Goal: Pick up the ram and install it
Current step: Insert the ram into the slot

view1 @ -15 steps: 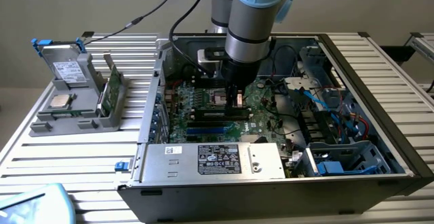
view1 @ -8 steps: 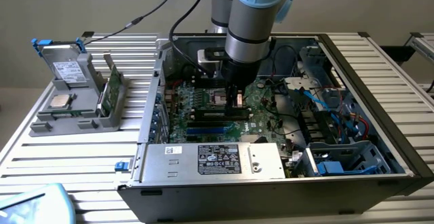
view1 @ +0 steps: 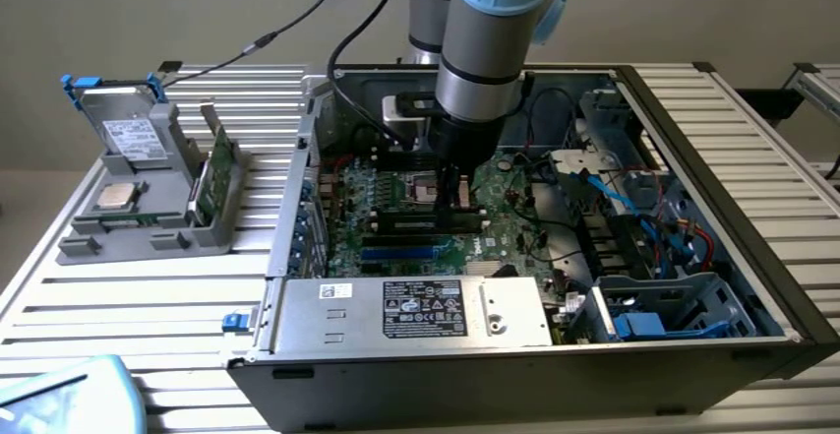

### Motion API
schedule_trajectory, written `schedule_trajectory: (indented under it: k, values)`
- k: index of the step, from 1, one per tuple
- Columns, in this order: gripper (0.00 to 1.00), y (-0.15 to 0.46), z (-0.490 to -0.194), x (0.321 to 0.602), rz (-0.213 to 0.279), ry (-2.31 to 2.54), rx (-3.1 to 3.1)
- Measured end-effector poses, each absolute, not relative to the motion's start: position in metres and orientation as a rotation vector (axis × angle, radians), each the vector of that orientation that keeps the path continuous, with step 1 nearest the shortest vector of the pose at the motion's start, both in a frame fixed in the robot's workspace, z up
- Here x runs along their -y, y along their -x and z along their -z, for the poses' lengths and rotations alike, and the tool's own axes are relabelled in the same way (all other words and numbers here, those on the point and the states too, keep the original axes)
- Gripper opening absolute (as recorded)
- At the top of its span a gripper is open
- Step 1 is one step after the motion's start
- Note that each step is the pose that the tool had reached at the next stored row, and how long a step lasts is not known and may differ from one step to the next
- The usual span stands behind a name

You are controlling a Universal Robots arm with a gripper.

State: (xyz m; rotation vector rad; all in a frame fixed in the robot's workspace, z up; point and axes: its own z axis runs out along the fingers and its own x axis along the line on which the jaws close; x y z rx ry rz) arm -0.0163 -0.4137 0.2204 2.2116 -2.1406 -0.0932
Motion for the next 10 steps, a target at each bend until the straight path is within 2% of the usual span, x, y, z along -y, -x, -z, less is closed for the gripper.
schedule_trajectory:
  k: [2, 5, 6, 10]
  values:
    - [0.40, 0.0163, -0.2204, 0.4137, 0.093, -2.211, 2.141]
    - [0.45, 0.0163, -0.2206, 0.4137, 0.093, -2.211, 2.141]
    - [0.52, 0.0163, -0.2223, 0.4136, 0.094, -2.211, 2.141]
    - [0.52, 0.0179, -0.2295, 0.4133, 0.093, -2.210, 2.142]
